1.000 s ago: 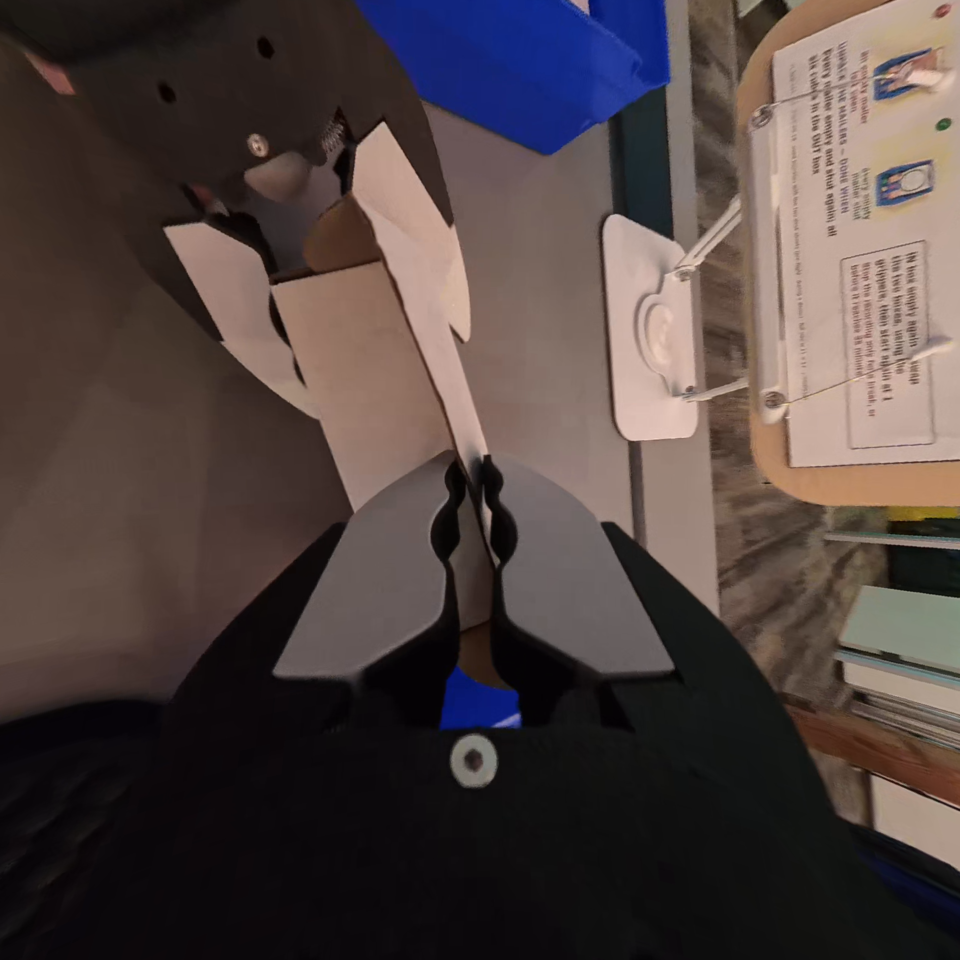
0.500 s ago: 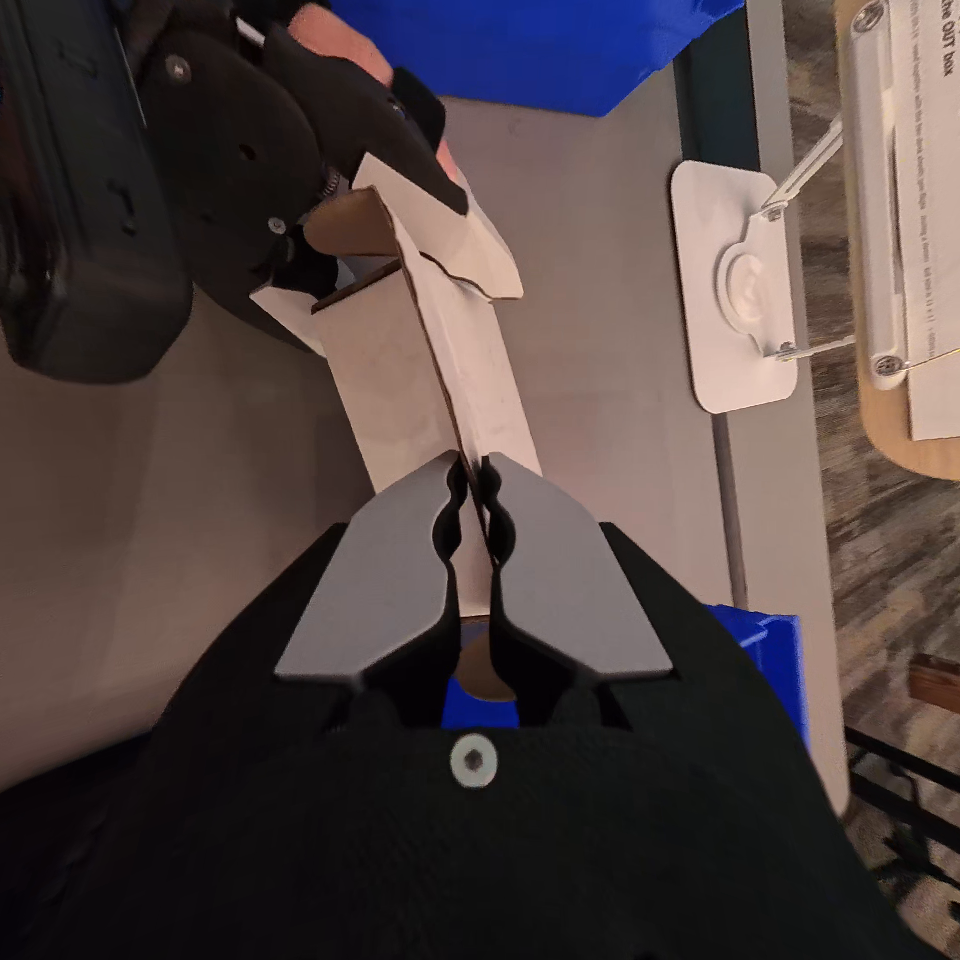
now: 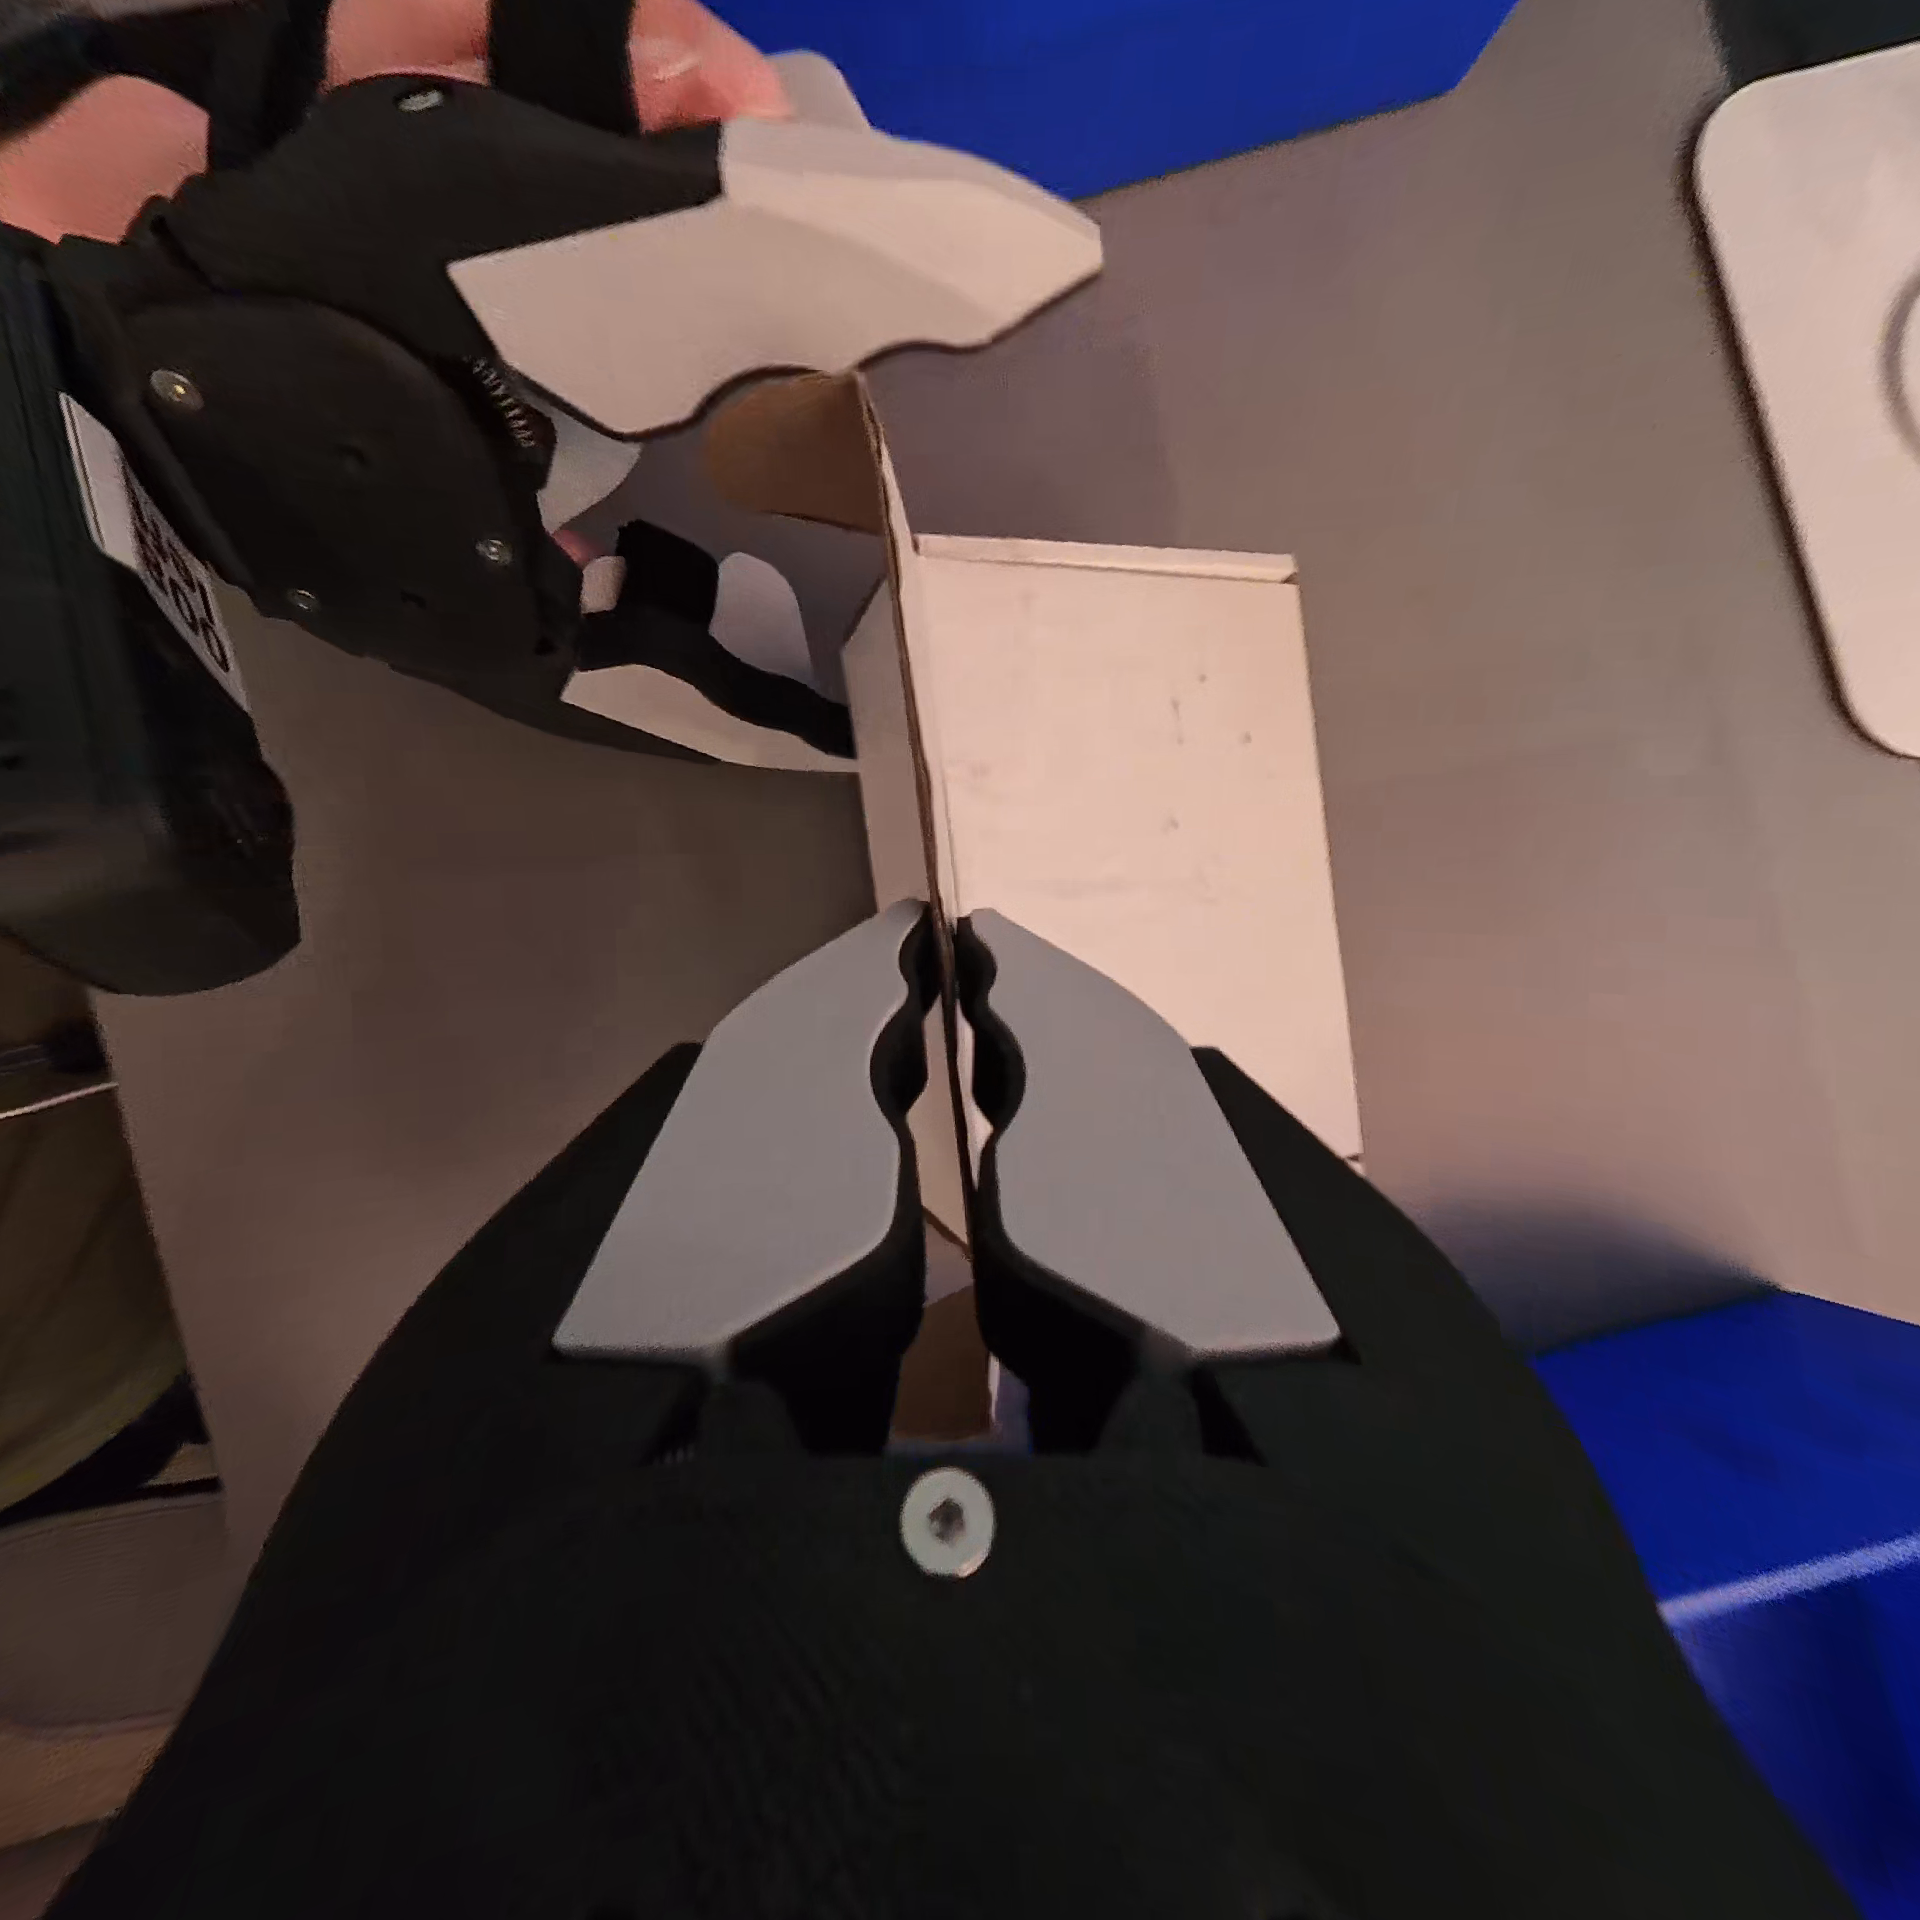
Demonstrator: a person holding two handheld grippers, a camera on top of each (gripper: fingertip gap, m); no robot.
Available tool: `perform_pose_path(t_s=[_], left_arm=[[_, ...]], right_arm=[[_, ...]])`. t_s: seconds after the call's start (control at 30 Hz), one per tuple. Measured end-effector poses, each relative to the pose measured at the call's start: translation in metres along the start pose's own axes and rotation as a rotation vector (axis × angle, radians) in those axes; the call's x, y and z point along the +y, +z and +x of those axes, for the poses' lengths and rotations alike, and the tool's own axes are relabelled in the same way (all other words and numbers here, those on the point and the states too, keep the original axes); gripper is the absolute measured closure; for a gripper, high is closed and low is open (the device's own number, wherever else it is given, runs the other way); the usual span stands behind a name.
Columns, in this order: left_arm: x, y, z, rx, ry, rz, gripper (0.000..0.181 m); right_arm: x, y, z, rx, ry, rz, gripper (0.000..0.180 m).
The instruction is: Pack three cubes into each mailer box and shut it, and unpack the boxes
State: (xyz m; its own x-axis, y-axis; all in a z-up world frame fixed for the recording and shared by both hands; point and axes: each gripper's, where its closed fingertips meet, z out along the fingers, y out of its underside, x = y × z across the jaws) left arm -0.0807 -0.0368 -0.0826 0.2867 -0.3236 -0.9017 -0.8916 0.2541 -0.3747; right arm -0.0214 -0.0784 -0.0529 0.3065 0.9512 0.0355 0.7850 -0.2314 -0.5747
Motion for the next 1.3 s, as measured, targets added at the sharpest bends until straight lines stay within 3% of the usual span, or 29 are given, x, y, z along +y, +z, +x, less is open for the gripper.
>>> perform_pose_path(t_s=[0.1,0.33,0.43,0.63,0.73,1.1,1.3], left_arm=[[-0.003,-0.013,-0.002,-0.038,0.047,0.021,0.062],[-0.034,-0.047,0.000,-0.140,0.172,0.169,0.082],[-0.045,-0.052,0.010,-0.110,0.197,0.209,0.086],[-0.035,-0.034,0.051,0.077,0.279,0.108,0.093],[-0.032,-0.024,0.055,0.089,0.294,0.069,0.094],[-0.024,-0.011,0.068,0.157,0.306,0.005,0.134],[-0.024,-0.013,0.071,0.208,0.273,-0.016,0.135]], right_arm=[[0.001,0.005,-0.003,-0.061,0.011,0.005,0.176],[0.005,0.012,-0.002,-0.069,-0.002,-0.014,0.176],[0.004,0.013,0.000,-0.083,0.023,-0.008,0.177],[0.002,0.009,0.003,-0.098,0.026,0.008,0.177],[0.002,0.008,0.003,-0.102,0.021,0.016,0.177],[-0.011,-0.004,-0.003,-0.100,-0.029,0.084,0.177],[-0.026,-0.020,0.008,0.071,-0.123,0.146,0.176]])
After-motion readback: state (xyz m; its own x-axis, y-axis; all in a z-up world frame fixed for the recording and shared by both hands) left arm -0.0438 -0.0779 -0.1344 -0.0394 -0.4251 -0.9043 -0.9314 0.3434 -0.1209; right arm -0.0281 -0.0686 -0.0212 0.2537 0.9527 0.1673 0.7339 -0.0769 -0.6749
